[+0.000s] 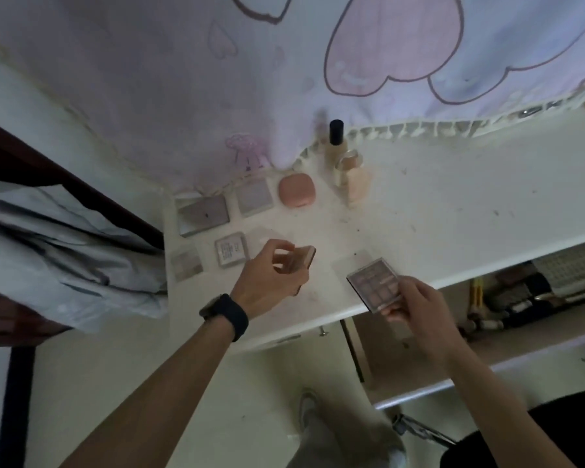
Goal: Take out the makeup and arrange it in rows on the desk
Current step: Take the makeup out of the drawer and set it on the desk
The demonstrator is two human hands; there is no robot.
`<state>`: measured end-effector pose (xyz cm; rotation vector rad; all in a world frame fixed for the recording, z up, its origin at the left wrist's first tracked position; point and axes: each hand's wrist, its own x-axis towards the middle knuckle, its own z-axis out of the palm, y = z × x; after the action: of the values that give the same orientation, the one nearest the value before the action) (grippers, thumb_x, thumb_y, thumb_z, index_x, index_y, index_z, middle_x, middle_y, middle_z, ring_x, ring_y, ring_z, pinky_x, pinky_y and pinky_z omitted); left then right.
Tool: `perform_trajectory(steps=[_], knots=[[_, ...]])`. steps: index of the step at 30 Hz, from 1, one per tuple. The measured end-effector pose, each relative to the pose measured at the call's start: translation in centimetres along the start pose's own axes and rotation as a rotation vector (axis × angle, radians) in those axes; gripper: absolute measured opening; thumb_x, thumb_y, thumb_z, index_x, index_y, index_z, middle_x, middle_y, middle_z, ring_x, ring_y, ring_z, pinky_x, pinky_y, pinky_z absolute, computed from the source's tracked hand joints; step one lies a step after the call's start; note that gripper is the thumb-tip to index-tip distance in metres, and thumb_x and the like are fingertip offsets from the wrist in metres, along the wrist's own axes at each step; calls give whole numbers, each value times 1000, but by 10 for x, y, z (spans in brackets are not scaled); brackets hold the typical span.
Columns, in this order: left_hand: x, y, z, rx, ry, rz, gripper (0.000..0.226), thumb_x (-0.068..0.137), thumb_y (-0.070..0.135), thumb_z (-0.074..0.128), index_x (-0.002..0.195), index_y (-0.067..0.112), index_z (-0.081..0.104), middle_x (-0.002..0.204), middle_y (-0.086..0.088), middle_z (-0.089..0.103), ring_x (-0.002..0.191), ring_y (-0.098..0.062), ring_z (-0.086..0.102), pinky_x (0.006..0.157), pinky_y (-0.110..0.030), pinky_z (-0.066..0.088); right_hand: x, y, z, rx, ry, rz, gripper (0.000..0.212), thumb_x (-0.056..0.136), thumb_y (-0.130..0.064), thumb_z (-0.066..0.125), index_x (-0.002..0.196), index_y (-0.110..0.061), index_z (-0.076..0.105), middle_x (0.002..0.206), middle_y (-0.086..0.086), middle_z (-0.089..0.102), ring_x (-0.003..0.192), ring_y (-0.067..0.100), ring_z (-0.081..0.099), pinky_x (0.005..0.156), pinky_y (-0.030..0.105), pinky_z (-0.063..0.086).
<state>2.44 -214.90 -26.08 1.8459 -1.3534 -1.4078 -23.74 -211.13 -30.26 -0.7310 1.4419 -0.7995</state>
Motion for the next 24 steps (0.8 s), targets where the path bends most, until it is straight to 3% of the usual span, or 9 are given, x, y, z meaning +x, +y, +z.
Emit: perform_trajectory(steps=[2, 4, 9, 14, 17, 20, 24], knots=[[8, -7, -13, -324, -27, -132, 34, 94, 31, 61, 124, 14, 60, 95, 1, 75, 87, -25, 71, 80, -36, 58, 6, -3, 17, -71, 8, -24, 26, 106, -13, 40, 112, -6, 65, 78, 10, 72, 68, 16, 68, 61, 23, 56], [11, -13, -22, -672, -94, -306, 46, 93, 36, 52, 127, 6, 60, 112, -18, 72, 98, -35, 69, 89, -44, 54, 12, -7, 33, -118, 27, -42, 20, 104, -16, 46, 113, -11, 64, 80, 8, 74, 72, 18, 70, 66, 25, 57], [12, -23, -30, -923, -31, -398, 54, 94, 37, 41, 130, 0, 59, 122, -29, 64, 99, -41, 64, 84, -43, 53, 28, -18, 68, -304, 109, -64, 16, 100, -26, 51, 107, -22, 64, 70, -3, 75, 69, 13, 72, 61, 23, 48], [20, -24, -36, -862, 35, -365, 46, 99, 42, 47, 125, 7, 62, 115, -22, 70, 98, -43, 67, 92, -48, 53, 49, -32, 93, -573, 255, -164, 16, 98, -34, 53, 101, -21, 62, 77, -13, 68, 70, 2, 59, 56, 16, 37], [26, -23, -36, -673, 85, -295, 43, 97, 45, 56, 121, 10, 65, 108, -12, 74, 101, -33, 70, 94, -47, 55, 63, -37, 102, -685, 282, -208, 21, 98, -38, 52, 94, -18, 60, 79, -8, 65, 69, 7, 55, 60, 26, 37], [33, -21, -35, -343, 188, -189, 32, 99, 44, 54, 113, 18, 66, 108, -5, 72, 97, -21, 70, 85, -37, 60, 74, -37, 109, -788, 318, -229, 27, 98, -41, 47, 93, -16, 56, 85, -1, 62, 75, 21, 55, 67, 33, 36], [47, -15, -37, -43, 324, -165, 21, 96, 36, 58, 98, 16, 64, 96, -1, 69, 86, -17, 65, 68, -28, 51, 80, -30, 112, -850, 370, -230, 38, 98, -52, 46, 93, -15, 56, 95, 2, 52, 78, 27, 53, 69, 34, 41]])
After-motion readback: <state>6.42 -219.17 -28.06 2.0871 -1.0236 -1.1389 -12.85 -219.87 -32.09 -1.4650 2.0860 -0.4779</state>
